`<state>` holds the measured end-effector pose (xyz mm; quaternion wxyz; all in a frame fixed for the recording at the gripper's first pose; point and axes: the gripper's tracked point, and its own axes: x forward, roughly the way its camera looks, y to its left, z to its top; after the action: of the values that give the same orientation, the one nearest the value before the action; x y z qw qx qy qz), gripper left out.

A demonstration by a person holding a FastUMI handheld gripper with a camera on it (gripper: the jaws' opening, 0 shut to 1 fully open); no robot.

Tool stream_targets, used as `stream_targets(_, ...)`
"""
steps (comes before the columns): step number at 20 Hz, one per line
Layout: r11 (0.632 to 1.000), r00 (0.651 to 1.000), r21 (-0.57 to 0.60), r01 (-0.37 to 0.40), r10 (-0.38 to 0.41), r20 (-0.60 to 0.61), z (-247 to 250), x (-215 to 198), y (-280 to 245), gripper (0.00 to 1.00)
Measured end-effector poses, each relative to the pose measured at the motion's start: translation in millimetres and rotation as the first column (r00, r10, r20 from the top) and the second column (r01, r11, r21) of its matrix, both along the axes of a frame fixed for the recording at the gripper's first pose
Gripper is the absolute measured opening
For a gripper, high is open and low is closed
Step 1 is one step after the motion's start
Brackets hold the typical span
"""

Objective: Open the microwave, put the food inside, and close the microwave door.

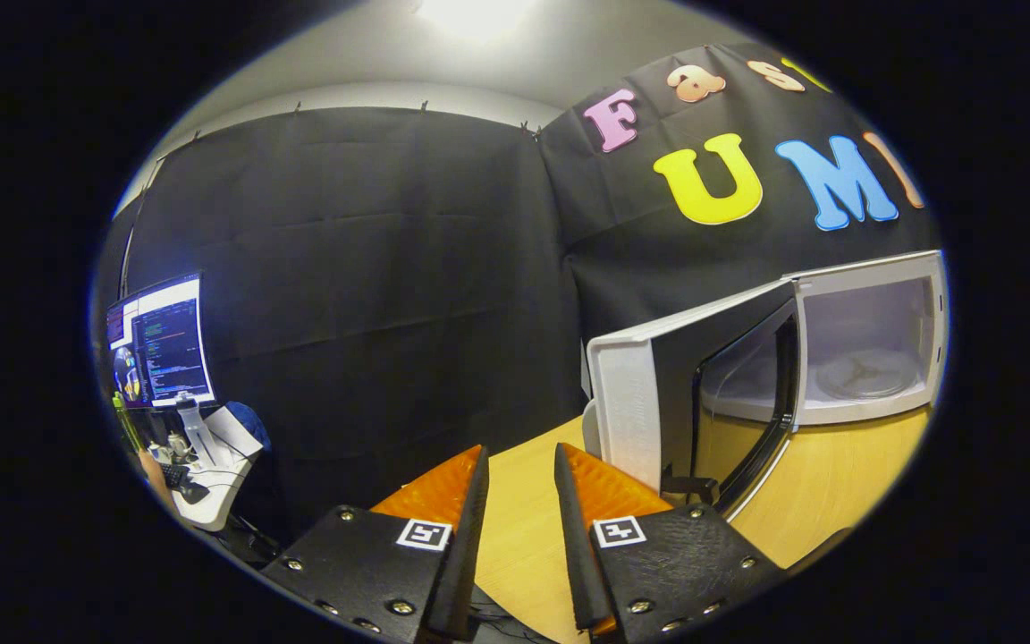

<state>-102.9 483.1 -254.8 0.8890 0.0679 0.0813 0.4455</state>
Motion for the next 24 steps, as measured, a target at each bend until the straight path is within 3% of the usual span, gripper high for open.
stream_targets(2, 1.000, 1.000, 0.002, -0.028, 0.028, 0.001, 12.4, -15.1, -11.0, 0.45)
stream_targets(5, 0.999, 0.999, 0.026, -0.048, 0.048, 0.019, 41.9, -39.6, -39.9, 0.73)
stream_targets(8, 0.999, 0.998, 0.029, 0.020, -0.022, 0.066, 65.4, -36.4, -88.3, 0.75)
stream_targets(11, 0.985, 0.977, 0.011, 0.172, -0.172, 0.126, 80.2, -15.1, -152.8, 0.75)
stream_targets(17, 0.908, 0.894, 0.027, 0.418, -0.417, 0.168, 99.6, 22.6, -259.5, 0.75)
stream_targets(24, 0.743, 0.726, 0.019, 0.669, -0.659, 0.198, 98.5, 45.4, -382.5, 0.75)
